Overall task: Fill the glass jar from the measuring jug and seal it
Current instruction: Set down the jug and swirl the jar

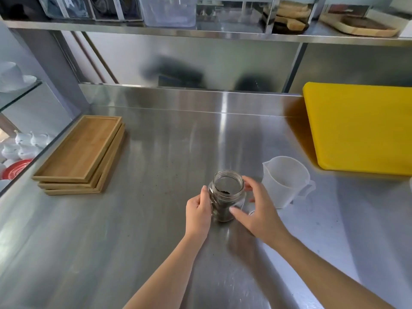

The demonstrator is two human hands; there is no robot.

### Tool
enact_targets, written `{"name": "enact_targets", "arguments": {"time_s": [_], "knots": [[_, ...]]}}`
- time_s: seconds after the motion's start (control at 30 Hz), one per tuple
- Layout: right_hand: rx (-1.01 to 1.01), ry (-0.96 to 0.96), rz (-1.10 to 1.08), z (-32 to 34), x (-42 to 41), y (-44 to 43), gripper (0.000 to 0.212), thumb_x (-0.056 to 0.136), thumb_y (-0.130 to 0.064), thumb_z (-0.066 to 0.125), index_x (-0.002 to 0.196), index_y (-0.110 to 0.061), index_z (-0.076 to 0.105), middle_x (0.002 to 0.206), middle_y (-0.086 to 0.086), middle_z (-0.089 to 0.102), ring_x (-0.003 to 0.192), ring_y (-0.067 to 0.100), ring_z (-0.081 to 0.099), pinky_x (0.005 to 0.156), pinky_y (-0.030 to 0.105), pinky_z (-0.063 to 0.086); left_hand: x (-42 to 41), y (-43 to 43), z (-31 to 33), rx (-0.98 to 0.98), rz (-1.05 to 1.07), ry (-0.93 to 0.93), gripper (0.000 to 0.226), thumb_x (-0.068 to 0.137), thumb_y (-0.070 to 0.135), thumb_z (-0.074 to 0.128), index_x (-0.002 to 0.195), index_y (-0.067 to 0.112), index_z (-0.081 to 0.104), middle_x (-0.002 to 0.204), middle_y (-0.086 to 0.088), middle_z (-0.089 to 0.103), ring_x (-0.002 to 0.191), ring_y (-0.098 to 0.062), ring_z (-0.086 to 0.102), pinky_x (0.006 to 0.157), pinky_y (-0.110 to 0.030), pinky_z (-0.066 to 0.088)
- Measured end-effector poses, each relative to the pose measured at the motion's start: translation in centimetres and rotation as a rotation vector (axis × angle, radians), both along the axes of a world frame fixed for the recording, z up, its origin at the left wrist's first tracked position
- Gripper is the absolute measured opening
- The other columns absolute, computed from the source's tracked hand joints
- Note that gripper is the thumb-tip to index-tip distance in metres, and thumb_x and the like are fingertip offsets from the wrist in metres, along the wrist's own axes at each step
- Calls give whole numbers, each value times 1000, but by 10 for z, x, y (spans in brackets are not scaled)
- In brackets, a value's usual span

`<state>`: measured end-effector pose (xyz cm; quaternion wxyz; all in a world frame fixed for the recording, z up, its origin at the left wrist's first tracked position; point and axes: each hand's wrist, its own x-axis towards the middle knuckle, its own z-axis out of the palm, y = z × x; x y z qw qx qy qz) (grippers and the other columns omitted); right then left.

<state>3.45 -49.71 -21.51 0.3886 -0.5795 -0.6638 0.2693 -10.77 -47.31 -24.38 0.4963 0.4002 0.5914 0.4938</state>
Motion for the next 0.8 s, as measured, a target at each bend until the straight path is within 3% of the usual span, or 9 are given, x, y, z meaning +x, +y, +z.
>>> {"name": "enact_targets", "arguments": {"time_s": [0.07,0.13,0.23,0.33,0.47,0.63,0.8], "knots": [[-97,-59,-12,-10,-7,-4,82,70,-22,77,137,-23,28,123,-11,38,114,4,40,92,19,32,0,-1,3,7,-12,12,51,96,30,41,52,7,35,49,-5,30,41,-10,23,43,-22,21],[-116,-24,-32,-14,-13,-5,85,69,-18,78,136,-26,26,123,-9,36,114,4,37,90,15,28,-1,-3,4,14,-15,10,51,96,30,43,51,6,38,48,-8,36,41,-11,28,43,-19,24],[-118,87,-50,-18,-18,2,87,63,-17,83,126,-36,27,120,-6,41,112,6,40,87,11,30,-1,-9,-2,29,2,-26,47,93,25,48,52,4,40,51,-10,40,53,-19,36,53,-29,34],[-171,145,-66,-19,-22,9,95,57,-13,87,131,-24,28,118,-10,42,112,5,42,92,15,33,-2,-14,-9,39,43,-6,34,78,29,52,53,15,33,60,-10,34,61,-23,33,59,-39,32],[-165,264,-98,-16,-27,14,88,56,-6,87,120,-28,30,108,-24,42,100,-5,51,79,-3,36,-3,-15,-11,1,5,36,25,70,22,49,54,12,34,64,-11,36,64,-23,34,62,-41,31],[-170,330,-78,-13,-24,13,83,53,2,87,113,-21,33,103,-18,48,86,-23,51,71,-3,38,-17,-11,2,15,-26,-9,20,75,17,57,57,11,48,63,-7,43,63,-14,40,60,-24,33],[-188,480,-41,-10,-21,3,80,44,-4,85,108,-22,40,106,-4,54,89,-10,59,75,7,46,-55,14,36,127,158,-75,10,82,22,59,75,17,64,76,5,60,73,-3,52,73,-20,40]]}}
